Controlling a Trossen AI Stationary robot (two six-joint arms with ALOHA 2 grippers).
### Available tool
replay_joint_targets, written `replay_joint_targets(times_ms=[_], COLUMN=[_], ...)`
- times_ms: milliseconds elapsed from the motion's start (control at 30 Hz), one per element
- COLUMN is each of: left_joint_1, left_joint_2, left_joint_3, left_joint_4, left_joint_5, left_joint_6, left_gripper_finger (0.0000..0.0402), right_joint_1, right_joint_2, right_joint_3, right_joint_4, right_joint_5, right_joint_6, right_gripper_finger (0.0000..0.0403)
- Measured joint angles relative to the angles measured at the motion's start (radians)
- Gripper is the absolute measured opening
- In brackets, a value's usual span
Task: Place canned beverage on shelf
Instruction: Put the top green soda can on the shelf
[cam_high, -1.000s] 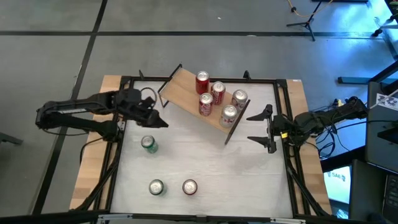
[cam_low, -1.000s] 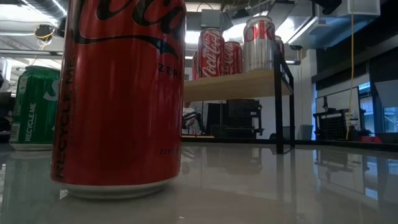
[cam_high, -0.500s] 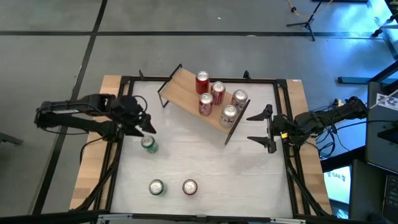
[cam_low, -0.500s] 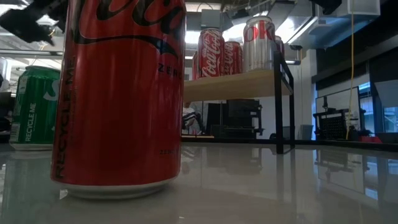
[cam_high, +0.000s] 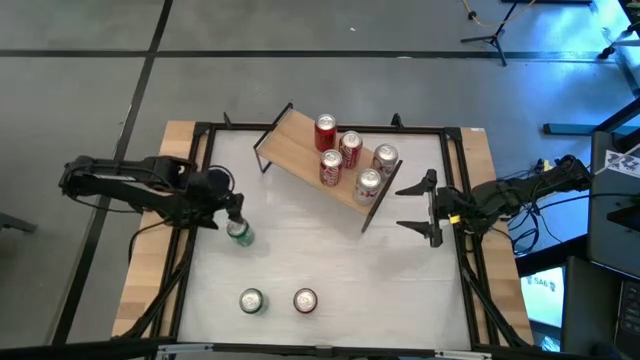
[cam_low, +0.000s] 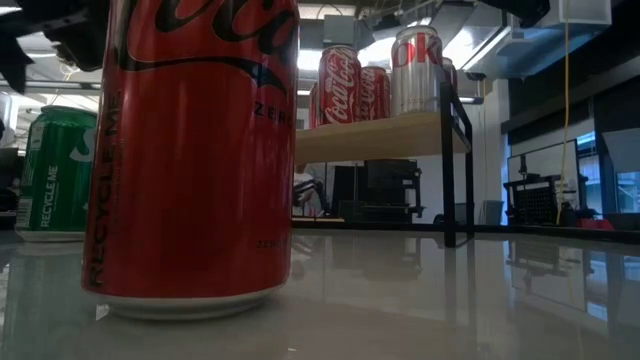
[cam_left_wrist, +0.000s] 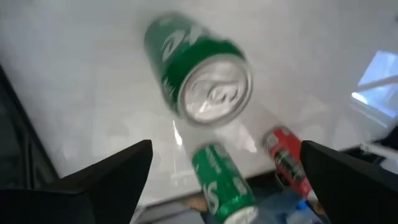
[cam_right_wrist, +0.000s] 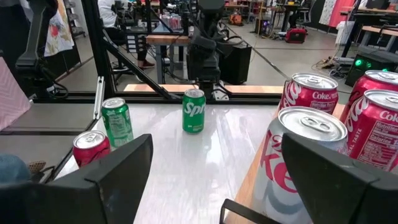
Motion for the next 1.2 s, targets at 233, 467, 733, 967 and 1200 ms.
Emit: replay_joint_targets(times_ms=[233, 467, 733, 967, 1200], left_joint_1=[-0.045, -0.088, -0.124, -0.153, -0.153], left_joint_2=[0.102, 0.195, 0.267, 0.346, 0.399], left_joint_3=[0.000, 0.000, 0.000, 0.000, 0.000], left_joint_4=[0.008, 0.024, 0.030, 0.054, 0.054], left_joint_5=[-0.076, -0.144, -0.163, -0.205, -0.233], left_joint_6=[0.016, 0.054, 0.071, 0.096, 0.097], left_gripper_finger=[0.0397, 0.0397, 0.0397, 0.0397, 0.0397], right_joint_1=[0.000, 0.000, 0.000, 0.000, 0.000], right_joint_2=[-0.001, 0.000, 0.000, 0.000, 0.000], right_joint_3=[0.000, 0.000, 0.000, 0.000, 0.000], right_joint_4=[-0.005, -0.005, -0.005, -0.005, -0.005], right_joint_5=[0.000, 0.000, 0.000, 0.000, 0.000], right_joint_6=[0.000, 0.000, 0.000, 0.000, 0.000], right_gripper_finger=[0.0349, 0.0349, 0.0349, 0.0349, 0.0349])
